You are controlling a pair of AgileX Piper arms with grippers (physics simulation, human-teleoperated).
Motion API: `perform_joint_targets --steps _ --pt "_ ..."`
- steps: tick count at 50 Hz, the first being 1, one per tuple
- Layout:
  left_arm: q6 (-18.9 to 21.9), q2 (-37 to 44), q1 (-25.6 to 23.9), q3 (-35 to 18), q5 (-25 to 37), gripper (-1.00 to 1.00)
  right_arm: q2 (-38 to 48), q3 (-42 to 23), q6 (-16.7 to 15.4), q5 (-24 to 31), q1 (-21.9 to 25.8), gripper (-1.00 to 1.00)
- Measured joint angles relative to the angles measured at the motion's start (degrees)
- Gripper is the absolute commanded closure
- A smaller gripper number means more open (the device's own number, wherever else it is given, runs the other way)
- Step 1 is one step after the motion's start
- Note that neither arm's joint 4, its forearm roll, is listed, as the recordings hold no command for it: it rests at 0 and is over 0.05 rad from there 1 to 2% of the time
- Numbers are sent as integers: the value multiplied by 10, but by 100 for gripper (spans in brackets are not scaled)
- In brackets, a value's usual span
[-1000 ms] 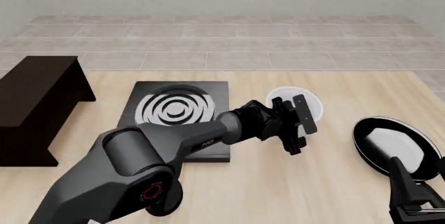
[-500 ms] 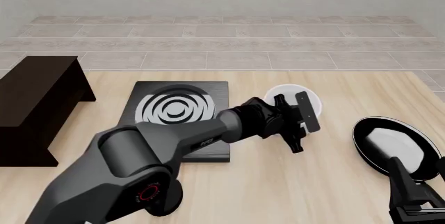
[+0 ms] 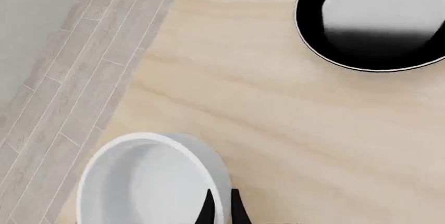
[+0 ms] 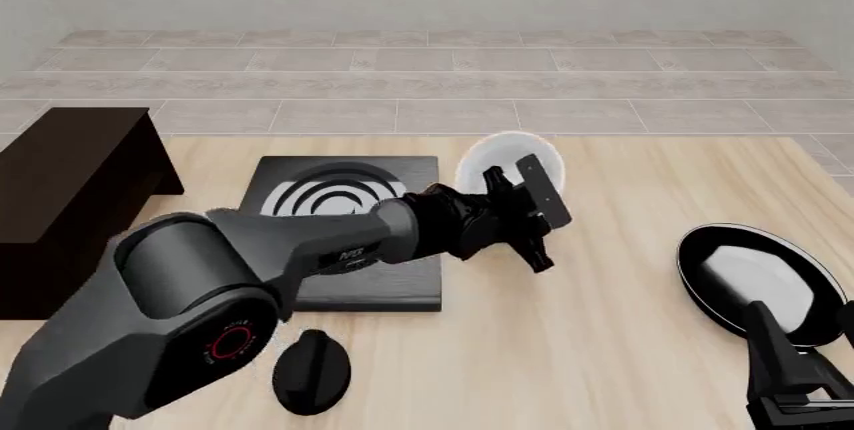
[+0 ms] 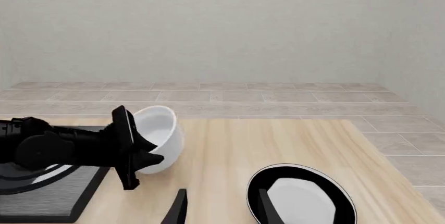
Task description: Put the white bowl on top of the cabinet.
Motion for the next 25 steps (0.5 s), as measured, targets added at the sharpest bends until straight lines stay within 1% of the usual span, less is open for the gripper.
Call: perform_joint_targets --steps 11,16,25 --pt "0 -55 29 63 -75 100 0 0 0 0 0 -100" --pt "-2 -76 37 83 -98 100 0 0 0 0 0 -100" --pt "-16 -120 45 126 -134 100 0 0 0 0 0 -100"
